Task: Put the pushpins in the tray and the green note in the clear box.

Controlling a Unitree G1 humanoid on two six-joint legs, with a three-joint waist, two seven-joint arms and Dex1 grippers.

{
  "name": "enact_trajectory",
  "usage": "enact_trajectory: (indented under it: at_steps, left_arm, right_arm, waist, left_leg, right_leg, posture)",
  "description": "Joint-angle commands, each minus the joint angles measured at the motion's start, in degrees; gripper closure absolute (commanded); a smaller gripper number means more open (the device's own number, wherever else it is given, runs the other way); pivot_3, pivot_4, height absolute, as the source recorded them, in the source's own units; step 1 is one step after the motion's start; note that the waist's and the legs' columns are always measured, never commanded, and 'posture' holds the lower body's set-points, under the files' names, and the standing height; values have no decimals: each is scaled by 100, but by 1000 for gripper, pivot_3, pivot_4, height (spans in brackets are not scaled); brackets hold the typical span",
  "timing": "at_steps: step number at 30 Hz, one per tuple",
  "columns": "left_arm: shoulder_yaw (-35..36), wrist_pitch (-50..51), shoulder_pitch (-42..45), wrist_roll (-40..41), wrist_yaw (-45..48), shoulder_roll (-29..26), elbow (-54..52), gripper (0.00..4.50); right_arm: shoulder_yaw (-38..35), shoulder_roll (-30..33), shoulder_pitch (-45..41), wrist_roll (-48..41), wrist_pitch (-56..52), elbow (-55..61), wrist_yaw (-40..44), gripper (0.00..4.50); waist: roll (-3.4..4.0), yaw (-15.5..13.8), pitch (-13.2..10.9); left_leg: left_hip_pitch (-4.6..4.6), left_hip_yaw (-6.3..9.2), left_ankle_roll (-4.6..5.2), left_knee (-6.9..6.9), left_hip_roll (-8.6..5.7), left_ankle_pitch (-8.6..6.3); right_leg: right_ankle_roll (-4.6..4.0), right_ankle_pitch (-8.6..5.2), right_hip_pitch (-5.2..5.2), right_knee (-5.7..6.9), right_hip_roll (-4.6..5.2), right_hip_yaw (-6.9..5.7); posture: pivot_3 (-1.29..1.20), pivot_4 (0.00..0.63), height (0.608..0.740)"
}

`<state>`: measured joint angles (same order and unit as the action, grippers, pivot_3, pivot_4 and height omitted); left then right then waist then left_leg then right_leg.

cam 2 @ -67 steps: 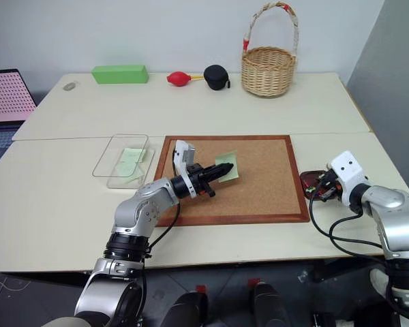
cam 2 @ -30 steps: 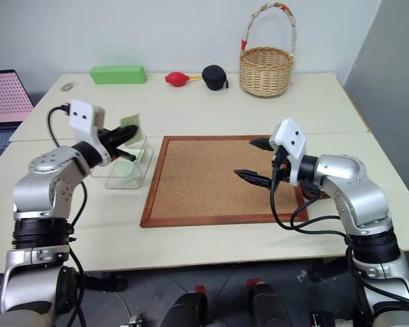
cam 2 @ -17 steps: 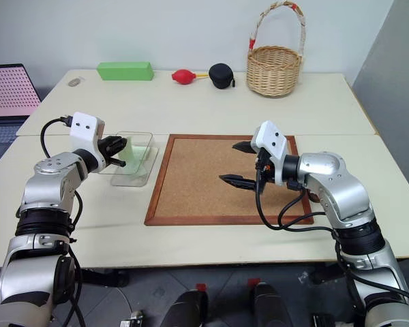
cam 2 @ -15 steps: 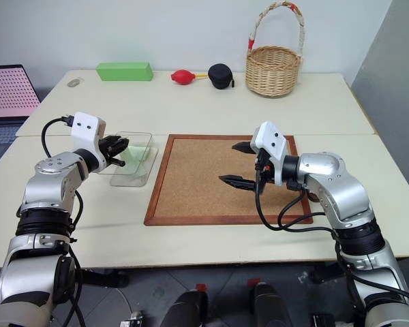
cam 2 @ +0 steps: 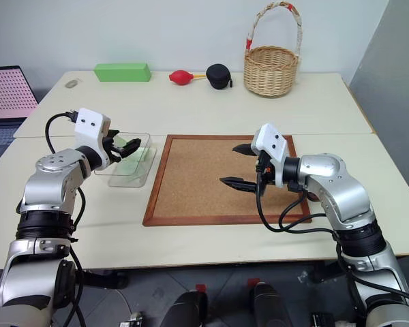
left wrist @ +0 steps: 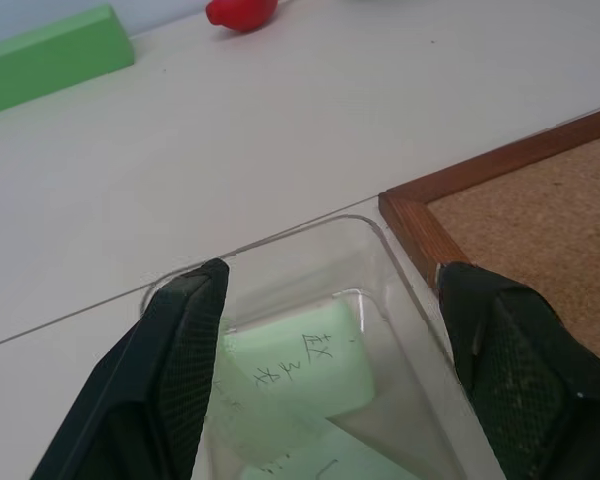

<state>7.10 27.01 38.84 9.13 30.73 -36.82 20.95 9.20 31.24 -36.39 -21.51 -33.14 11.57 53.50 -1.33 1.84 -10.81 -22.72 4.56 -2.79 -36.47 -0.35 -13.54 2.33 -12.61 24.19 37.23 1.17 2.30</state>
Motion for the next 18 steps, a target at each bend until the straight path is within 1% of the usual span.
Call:
enact_trajectory:
  at_steps: [1, 6, 9, 11, 14, 18]
  left_arm:
    - [321, 190, -75, 277, -10, -32, -780, 973]
    - [462, 683, -495, 898, 196, 89, -2109, 973]
    - [313, 651, -1091, 1046, 232, 245, -3068, 973]
    - [224, 634, -1435, 1099, 255, 351, -3483, 973]
    - [129, 579, -1895, 1221, 274, 589, -3895, 973]
    - [122, 495, -2152, 1317, 265, 806, -3992, 973]
  right_arm:
    - [-161, 72, 30, -60, 64, 215, -4, 0]
    - [-535, 250, 476, -203, 24, 501, -86, 0]
    - [-890, 249, 1127, -45, 274, 691, -490, 0]
    - [-1051, 203, 1467, 40, 411, 750, -707, 0]
    - [-1201, 161, 1936, 60, 543, 796, -912, 0]
    - [-1168, 143, 2116, 58, 626, 737, -974, 0]
  waist:
    - [0, -1, 0]
    - [0, -14, 0]
    - [-1, -22, 1]
    - [-1, -19, 1]
    - [-1, -15, 1]
    - [-1, 14, 1]
  left_leg:
    - [0, 1, 0, 0, 0, 0]
    - [-5, 2, 0, -3, 0, 0]
    - [-4, 2, 0, -7, -2, -1]
    - [-3, 0, 0, -14, -2, -1]
    - [1, -2, 0, -18, -1, -1]
    - [12, -10, 1, -28, 6, -1]
  right_leg:
    - [0, 0, 0, 0, 0, -1]
    - [0, 0, 0, -3, 2, -1]
    - [0, 0, -6, -6, 8, 0]
    - [0, 0, -8, -5, 7, 3]
    - [3, -2, -9, 1, 5, 5]
    - [21, -7, -12, 12, -7, 12]
  posture:
    - [0, 150, 740]
    - [0, 150, 740]
    - [0, 150, 740]
    - [0, 150, 740]
    - [0, 150, 740]
    - [0, 150, 740]
